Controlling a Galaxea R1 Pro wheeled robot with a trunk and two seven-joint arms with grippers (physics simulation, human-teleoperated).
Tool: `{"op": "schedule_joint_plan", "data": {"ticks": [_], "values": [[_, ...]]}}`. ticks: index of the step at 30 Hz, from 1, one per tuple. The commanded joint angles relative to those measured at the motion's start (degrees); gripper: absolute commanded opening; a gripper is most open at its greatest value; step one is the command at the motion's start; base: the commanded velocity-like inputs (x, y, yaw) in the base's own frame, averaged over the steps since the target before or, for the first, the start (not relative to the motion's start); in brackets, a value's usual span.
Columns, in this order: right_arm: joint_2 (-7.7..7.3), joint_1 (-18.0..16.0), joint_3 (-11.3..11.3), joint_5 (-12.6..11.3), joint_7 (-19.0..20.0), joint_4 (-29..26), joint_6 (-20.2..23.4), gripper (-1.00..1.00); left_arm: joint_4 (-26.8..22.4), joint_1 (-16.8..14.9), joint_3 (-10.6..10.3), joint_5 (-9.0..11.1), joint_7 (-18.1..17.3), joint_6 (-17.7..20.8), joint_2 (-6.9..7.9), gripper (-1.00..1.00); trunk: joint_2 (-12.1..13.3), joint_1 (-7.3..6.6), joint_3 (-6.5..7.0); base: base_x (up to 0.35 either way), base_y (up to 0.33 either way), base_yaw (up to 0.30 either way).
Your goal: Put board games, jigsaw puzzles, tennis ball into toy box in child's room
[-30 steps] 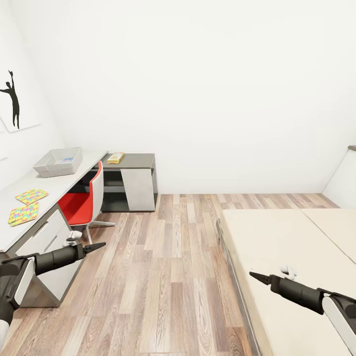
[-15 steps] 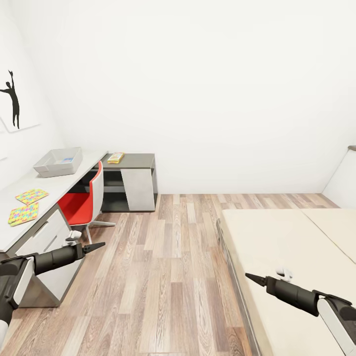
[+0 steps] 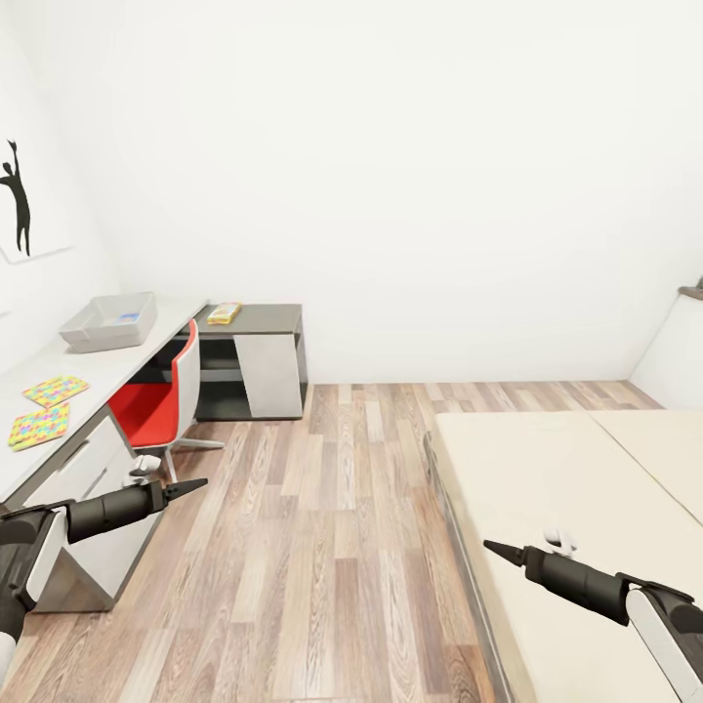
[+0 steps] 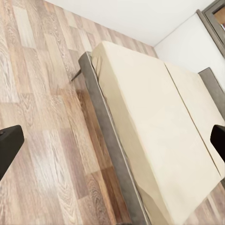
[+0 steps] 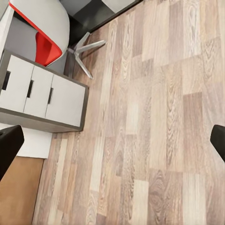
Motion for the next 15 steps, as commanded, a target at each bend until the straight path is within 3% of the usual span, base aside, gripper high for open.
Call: {"op": "schedule_joint_plan", "data": {"ticks": [1,15], "values": [[0.00,-0.1,-0.1,-0.2,0.1,0.0,0.4,1.00,0.0,0.0,0.0,0.2,-0.1,0.4,0.01,1.00,-0.1,0.03,-0.11,0.000,0.000,-0.032],[0.00,0.0,-0.1,-0.2,0.1,0.0,0.4,1.00,0.0,0.0,0.0,0.2,-0.1,0.4,0.08,1.00,-0.1,0.03,-0.09,0.000,0.000,-0.007]]}}
